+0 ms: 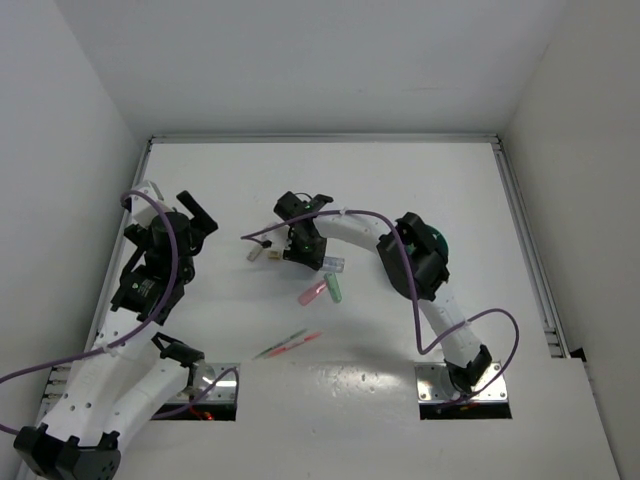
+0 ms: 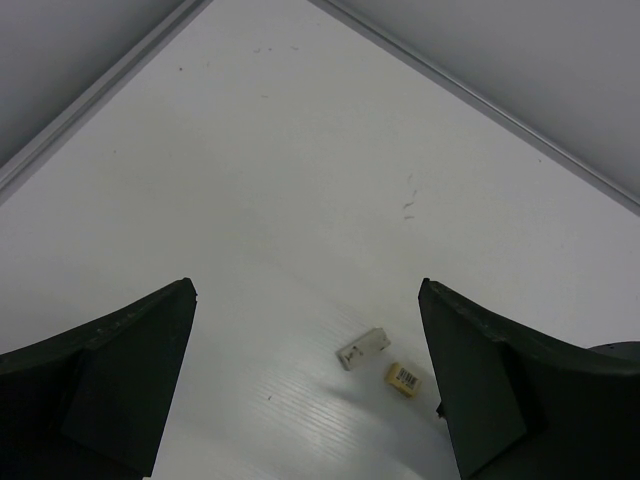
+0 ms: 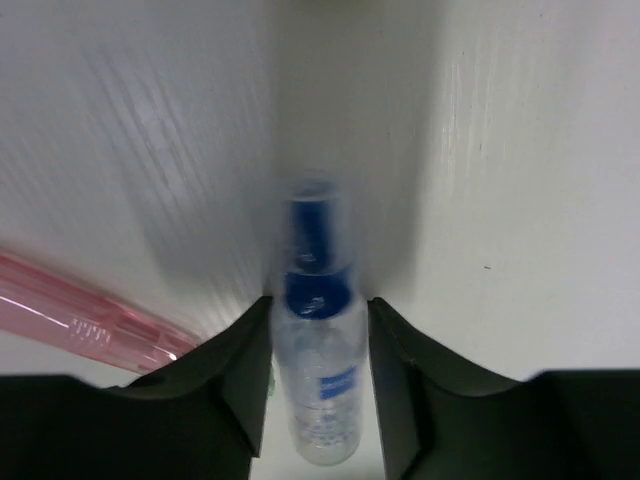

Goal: Sort the stationery into containers
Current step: Pick up the stationery from the center of the board.

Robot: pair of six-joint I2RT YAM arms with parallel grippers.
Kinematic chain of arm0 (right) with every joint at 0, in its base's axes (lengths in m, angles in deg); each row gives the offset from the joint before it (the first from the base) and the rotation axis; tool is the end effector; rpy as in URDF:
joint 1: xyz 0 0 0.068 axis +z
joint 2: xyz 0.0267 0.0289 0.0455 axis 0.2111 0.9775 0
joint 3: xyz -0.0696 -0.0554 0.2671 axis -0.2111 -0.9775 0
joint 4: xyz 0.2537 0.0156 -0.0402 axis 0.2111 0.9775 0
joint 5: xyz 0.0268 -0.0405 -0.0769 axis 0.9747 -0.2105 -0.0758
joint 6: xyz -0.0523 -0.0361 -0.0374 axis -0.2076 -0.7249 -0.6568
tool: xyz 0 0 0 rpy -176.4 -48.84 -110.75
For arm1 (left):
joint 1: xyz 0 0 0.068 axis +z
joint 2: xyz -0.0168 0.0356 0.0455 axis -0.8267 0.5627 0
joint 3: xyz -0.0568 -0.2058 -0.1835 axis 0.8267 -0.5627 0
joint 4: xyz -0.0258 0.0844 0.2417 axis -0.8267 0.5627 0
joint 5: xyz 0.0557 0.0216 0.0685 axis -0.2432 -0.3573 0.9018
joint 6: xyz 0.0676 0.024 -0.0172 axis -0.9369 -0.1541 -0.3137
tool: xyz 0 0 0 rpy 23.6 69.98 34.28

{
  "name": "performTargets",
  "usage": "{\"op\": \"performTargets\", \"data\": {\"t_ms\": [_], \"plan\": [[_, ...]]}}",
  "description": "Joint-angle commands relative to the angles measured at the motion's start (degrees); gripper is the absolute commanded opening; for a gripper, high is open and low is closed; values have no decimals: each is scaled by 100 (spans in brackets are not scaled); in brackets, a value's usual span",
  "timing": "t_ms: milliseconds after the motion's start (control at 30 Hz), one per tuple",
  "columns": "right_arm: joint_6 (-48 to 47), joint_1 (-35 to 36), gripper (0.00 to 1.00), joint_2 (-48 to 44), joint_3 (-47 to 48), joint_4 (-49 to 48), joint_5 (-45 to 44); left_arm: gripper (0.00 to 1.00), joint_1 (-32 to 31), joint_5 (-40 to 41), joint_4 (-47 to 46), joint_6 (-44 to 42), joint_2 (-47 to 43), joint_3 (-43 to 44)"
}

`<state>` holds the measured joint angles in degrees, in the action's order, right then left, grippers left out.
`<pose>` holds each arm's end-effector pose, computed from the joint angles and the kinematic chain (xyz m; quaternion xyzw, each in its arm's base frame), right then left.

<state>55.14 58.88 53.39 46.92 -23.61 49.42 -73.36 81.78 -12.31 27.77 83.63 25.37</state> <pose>0.3215 0.3420 0.1182 -0.5891 0.8003 0.0253 0.1087 0.1683 -0.0133 0.3316 -0.3200 0.7307 -0.0118 0.6029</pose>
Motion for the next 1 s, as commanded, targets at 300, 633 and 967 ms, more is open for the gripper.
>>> {"op": "performTargets", "data": {"t_ms": [300,633,967], "plan": [[510,-90,0,-965,9,-618,-185,100,55,-158,-113,-89,-184,6],[1233,-469,0,-3865,-2424,-3984,-2812,100,55,-493,-166,-142,-394,-47],[786,-1434,0,-6420,-5148,-7173,-3325,100,55,-888,-324,-142,-456,-100]]}}
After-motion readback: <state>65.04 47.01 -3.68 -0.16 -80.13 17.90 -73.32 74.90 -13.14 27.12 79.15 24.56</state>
